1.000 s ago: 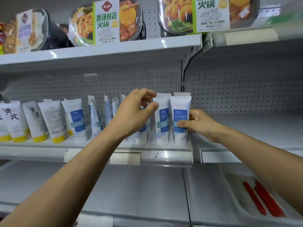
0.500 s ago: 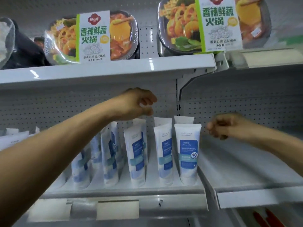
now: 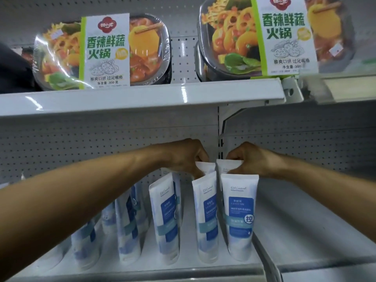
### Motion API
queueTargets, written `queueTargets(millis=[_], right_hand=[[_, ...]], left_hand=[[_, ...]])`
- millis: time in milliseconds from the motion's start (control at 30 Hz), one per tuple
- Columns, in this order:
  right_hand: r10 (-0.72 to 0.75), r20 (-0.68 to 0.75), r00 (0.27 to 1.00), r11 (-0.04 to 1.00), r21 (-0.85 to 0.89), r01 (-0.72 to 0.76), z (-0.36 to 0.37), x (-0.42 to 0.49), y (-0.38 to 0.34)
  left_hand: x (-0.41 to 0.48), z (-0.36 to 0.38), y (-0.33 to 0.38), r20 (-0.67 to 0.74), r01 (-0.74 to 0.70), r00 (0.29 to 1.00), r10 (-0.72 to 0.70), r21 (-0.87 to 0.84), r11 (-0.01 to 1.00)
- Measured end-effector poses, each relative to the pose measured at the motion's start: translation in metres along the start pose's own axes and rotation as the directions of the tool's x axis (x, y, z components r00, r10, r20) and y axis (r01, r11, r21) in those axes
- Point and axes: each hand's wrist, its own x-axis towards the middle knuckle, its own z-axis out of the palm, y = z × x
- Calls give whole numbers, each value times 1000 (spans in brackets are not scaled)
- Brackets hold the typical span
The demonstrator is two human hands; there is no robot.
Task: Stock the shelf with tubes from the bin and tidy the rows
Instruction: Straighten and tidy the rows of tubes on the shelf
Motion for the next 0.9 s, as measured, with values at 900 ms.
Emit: queueTargets(millis=[900], right_hand=[[-28,101,994,998,55,23,2,30,12]], left_hand=[[20,4,-12,17,99,995,-99,-5,995]])
